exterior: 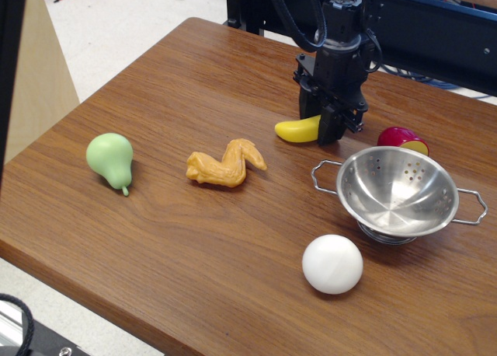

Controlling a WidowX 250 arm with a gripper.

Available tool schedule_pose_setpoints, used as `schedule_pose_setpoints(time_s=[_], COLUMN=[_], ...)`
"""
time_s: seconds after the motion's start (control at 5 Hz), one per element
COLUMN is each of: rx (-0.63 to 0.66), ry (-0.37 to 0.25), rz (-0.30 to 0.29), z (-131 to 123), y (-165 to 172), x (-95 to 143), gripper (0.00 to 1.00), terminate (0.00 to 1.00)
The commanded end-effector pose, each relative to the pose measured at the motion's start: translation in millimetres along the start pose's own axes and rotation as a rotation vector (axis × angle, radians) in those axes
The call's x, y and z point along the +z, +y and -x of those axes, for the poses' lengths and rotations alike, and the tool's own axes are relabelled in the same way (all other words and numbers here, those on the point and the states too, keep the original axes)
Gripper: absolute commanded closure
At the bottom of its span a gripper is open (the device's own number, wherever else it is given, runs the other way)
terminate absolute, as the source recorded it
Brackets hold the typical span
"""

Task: Put banana in colander

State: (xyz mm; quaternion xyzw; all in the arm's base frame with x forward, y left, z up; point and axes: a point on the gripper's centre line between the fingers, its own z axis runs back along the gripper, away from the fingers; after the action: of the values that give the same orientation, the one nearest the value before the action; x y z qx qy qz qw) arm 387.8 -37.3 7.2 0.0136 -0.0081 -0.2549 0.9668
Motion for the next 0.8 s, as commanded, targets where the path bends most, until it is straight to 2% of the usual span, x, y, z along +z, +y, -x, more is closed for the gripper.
schedule_pose_setpoints(time_s=[0.0, 0.2, 0.4, 0.6], rx=[0.107, 0.164, 0.145, 0.118], ry=[-0.099, -0.127, -0.135, -0.117], rz=[-0.079, -0.058, -0.027, 0.002], z=[-10.9, -7.4, 1.2, 15.1], y=[2.7, -13.1, -35.5, -66.9], x=[46.2, 78.9, 98.9, 106.3], gripper=[1.0, 1.0, 1.0, 1.0], terminate=[0.0, 0.0, 0.0, 0.0])
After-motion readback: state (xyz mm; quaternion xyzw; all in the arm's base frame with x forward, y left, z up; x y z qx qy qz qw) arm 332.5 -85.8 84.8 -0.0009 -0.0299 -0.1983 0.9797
